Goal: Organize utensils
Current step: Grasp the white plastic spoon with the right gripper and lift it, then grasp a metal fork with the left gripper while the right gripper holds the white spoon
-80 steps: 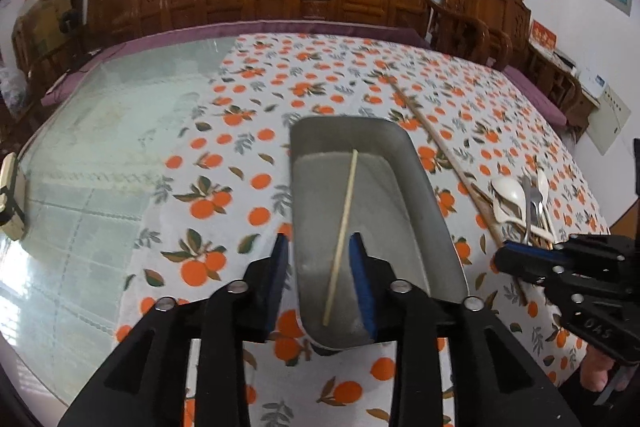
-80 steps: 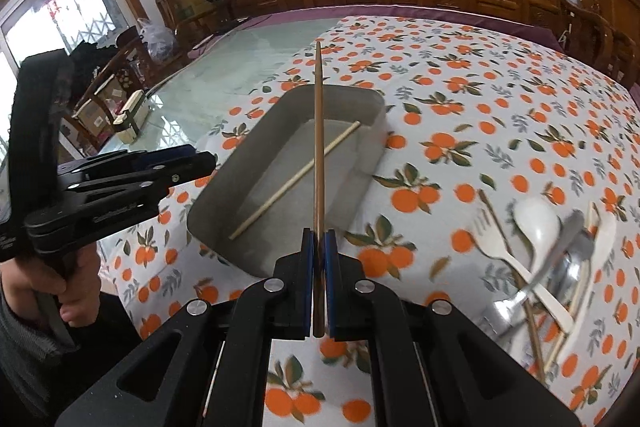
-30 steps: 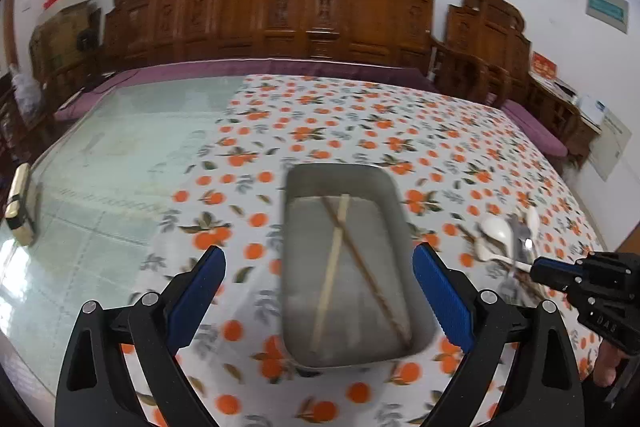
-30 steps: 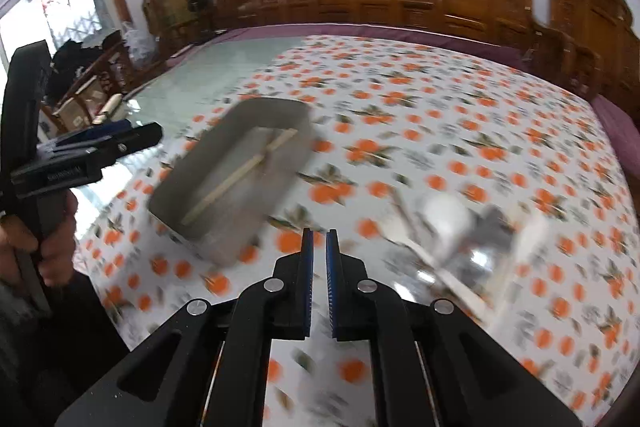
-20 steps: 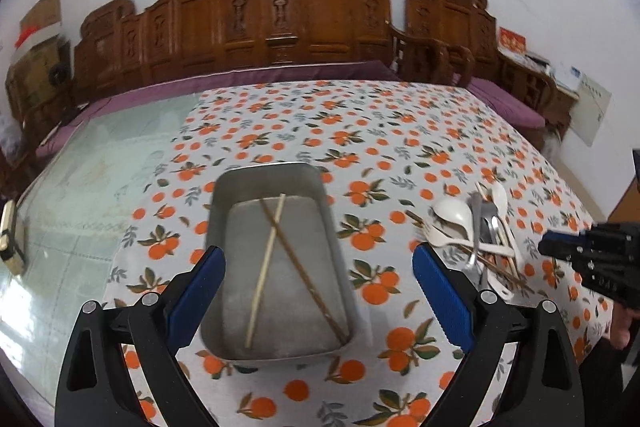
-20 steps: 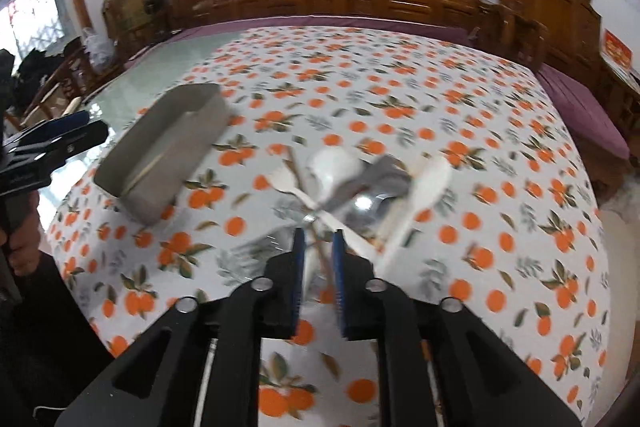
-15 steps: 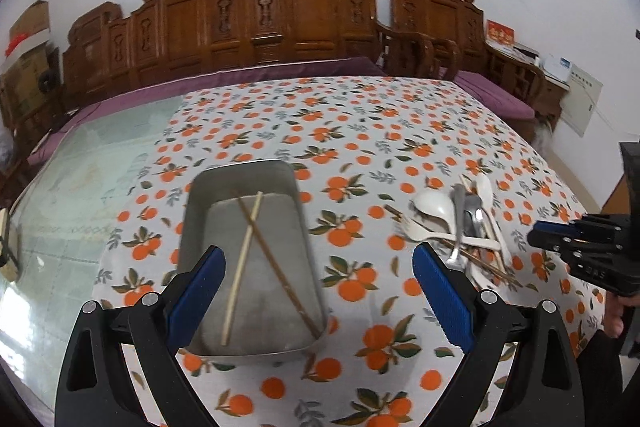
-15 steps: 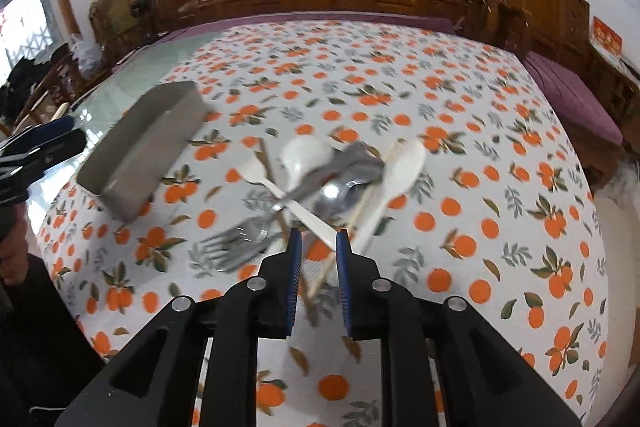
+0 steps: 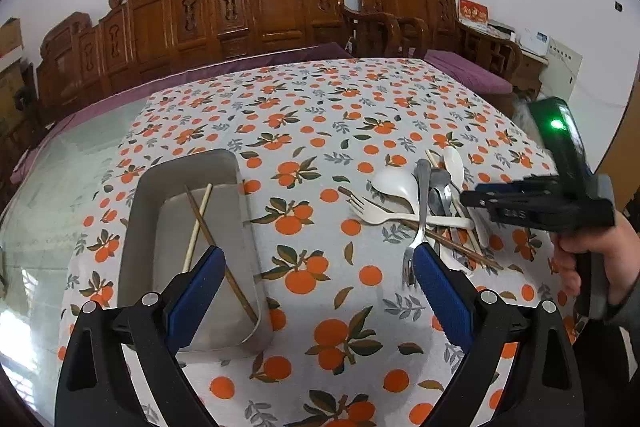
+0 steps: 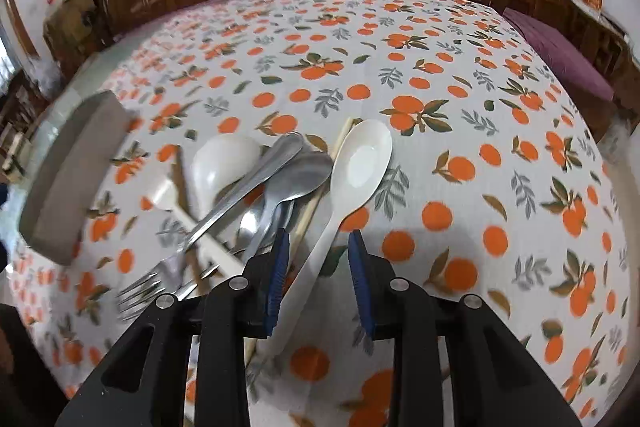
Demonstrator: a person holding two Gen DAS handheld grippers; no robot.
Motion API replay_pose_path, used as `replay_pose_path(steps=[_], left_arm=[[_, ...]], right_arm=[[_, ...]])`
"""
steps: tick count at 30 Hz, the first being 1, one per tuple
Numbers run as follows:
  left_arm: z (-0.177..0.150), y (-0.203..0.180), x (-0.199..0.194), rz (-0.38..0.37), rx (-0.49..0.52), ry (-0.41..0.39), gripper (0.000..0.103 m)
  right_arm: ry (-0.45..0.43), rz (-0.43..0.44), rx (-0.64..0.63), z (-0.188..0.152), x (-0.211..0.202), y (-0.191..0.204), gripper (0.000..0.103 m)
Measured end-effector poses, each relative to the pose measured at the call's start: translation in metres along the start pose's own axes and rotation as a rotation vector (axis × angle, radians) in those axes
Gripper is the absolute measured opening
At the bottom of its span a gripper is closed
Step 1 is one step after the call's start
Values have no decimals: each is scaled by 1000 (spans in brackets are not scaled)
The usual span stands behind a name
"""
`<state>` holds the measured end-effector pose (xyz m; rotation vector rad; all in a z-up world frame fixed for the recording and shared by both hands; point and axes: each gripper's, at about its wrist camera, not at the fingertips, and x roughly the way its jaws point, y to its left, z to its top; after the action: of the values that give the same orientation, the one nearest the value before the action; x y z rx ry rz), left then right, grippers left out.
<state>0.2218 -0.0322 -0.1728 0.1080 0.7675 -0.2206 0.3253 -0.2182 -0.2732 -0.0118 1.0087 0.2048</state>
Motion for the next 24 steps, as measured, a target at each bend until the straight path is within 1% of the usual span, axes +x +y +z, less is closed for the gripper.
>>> replay_pose_path(steps=[4,7,10,11,14,18,20,21,22,24], left_arm=[[-2,-5,4,-10,7,12,91],[-5,-10,7,-11,14,23,91],[-5,-14,6,-11,22,24,91],[-4,-17,4,-12,23,22,91],[-1,-21,2,-21,22,25,91],[0,-27,2,-8,49,29,91],[0,-31,5,-21,48,42,91],[0,-33,7,-27,44,48,90],[0,-34,10,-34,39,53,86],[1,-41,17,-52,34,70,82]], right_arm=[[21,-29,-11,7,5,-2,33],[59,-60,-29,4,6,-8,22],[74,-48,-23,-1,4,-17,12],[77,-44,-25,-2,3,-20,10],[84,-38,-40,-8,-2,-22,9],[86,-25,-46,-19,-12,-28,9],[81,-19,-37,-27,-19,-32,9],[80,-13,-35,-31,-22,-33,9],[81,-7,-41,-37,-26,-34,9],[80,-2,-47,-45,-31,-35,9]])
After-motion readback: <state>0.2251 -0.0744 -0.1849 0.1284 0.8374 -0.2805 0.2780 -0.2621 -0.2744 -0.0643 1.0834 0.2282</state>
